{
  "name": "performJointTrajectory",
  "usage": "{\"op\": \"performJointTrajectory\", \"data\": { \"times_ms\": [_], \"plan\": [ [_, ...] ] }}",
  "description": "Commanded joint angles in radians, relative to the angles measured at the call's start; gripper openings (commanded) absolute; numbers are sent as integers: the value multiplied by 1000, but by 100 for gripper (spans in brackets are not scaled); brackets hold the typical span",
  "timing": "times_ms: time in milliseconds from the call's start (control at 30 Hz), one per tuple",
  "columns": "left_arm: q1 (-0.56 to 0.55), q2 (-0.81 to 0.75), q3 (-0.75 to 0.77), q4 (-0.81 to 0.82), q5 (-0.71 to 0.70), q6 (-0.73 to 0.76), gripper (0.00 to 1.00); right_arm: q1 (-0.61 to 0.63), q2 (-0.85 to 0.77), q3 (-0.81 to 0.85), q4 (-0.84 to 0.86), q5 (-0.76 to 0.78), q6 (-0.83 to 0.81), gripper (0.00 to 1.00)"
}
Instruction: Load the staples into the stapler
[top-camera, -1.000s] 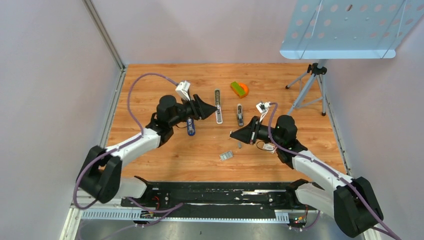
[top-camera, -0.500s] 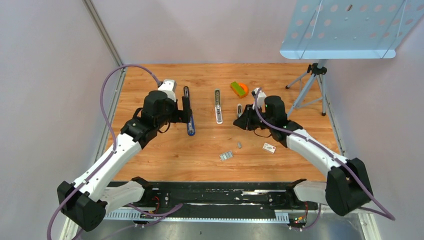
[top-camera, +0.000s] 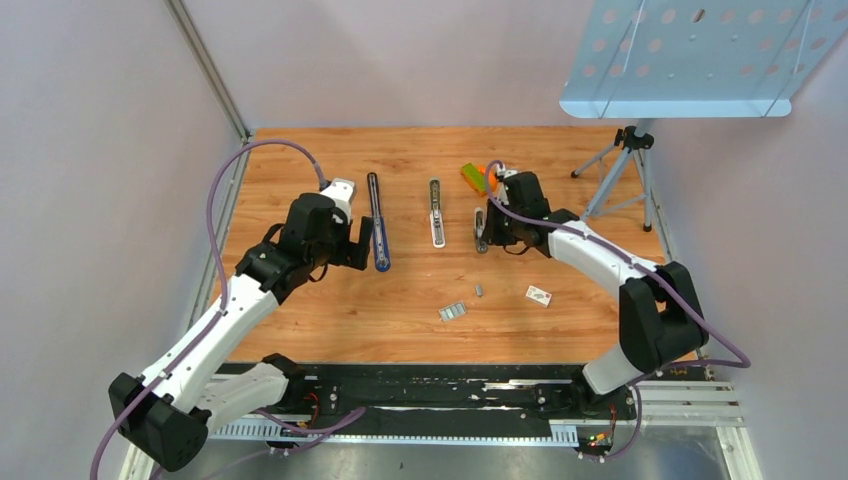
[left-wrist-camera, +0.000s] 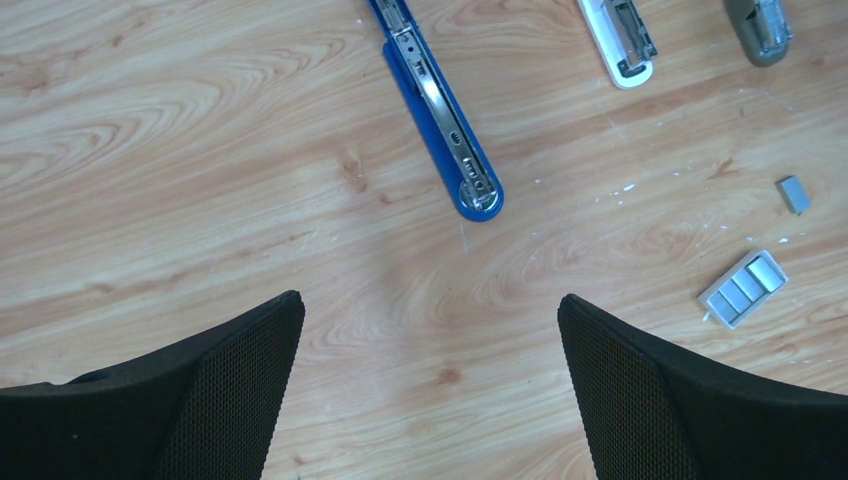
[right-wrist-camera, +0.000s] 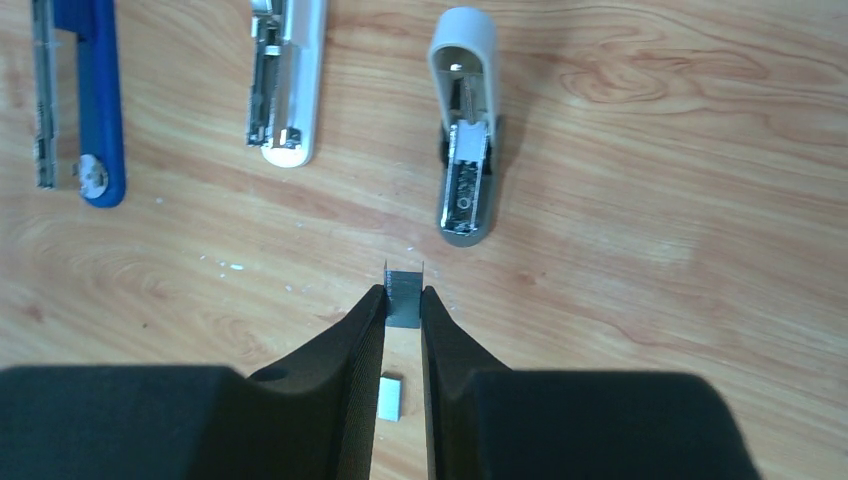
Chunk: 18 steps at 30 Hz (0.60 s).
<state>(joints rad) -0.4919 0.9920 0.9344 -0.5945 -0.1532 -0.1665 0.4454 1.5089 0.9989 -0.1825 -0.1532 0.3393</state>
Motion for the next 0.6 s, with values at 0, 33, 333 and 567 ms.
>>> {"op": "performJointTrajectory", "data": {
  "times_ms": [0,33,333,567],
  "plan": [
    [6,-24,-6,-21,-35,36,100,18,35,50,-73,109,-25,21],
    [6,-28,-7,-21,-36,37,100,19,45,59,-73,114,-27,21],
    [6,-54,-18,-24,-66,42,100,40,136,123,-76,147,-58,21],
    [6,-56,-17,-13,-14,47,100,44,171,119,-13,107,-72,21]
  ]
}}
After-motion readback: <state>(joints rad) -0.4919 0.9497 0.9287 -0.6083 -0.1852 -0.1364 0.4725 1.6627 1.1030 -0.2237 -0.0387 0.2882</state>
